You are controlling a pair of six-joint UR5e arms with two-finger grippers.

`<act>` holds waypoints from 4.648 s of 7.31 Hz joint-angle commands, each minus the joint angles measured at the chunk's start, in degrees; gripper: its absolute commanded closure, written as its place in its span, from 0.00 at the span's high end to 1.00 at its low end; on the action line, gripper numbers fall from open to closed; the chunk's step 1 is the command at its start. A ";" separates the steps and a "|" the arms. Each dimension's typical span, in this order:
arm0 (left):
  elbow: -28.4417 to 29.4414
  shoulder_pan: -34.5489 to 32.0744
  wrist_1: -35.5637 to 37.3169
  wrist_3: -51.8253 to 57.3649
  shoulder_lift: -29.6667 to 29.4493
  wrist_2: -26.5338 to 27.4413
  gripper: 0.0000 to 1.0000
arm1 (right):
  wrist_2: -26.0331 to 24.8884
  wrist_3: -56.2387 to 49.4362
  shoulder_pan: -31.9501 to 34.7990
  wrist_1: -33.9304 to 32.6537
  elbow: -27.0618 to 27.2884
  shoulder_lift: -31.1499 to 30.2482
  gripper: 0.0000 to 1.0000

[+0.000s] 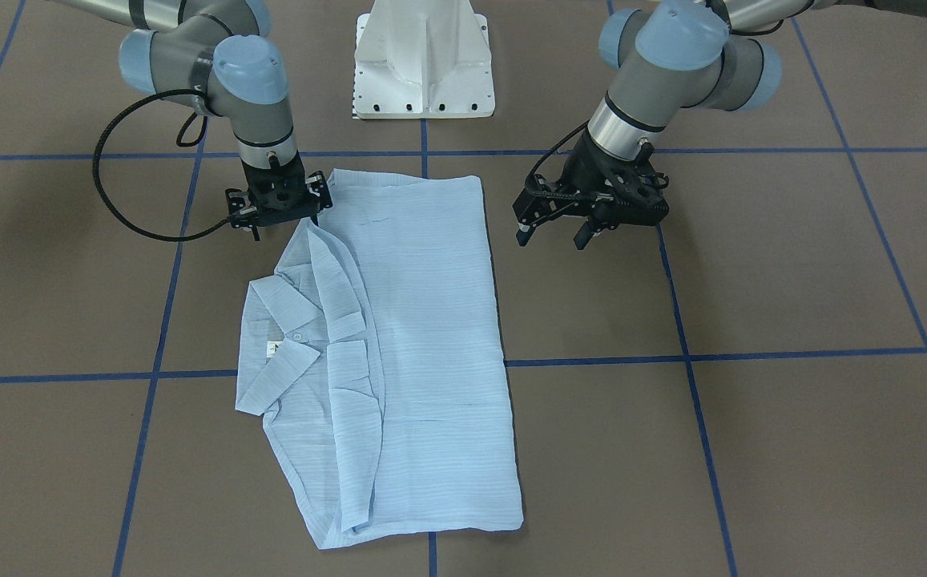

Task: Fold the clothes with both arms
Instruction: 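Lower the right gripper onto the folded shirt's middle, then move the right gripper to the shirt's side edge while the left gripper lowers, then bring both grippers to the shirt's corners nearest the robot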

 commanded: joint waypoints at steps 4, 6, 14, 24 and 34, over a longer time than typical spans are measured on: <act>0.03 0.15 0.29 -0.11 -1.08 -0.16 1.00 | 0.49 -3.30 2.44 0.46 5.72 -7.67 1.00; 0.11 0.15 0.21 0.06 -1.08 -0.33 1.00 | -0.03 -4.38 3.24 0.03 0.33 3.17 1.00; 1.43 0.24 -0.41 0.07 -1.08 -0.25 1.00 | -2.32 -12.45 5.00 0.55 -14.92 14.58 1.00; 0.65 0.51 0.29 -0.20 -3.10 -0.25 1.00 | 5.84 -26.00 19.23 0.72 -14.93 7.10 1.00; -0.15 22.65 7.59 -19.80 -2.58 12.76 0.94 | 19.84 -4.75 17.32 4.15 2.91 -3.00 1.00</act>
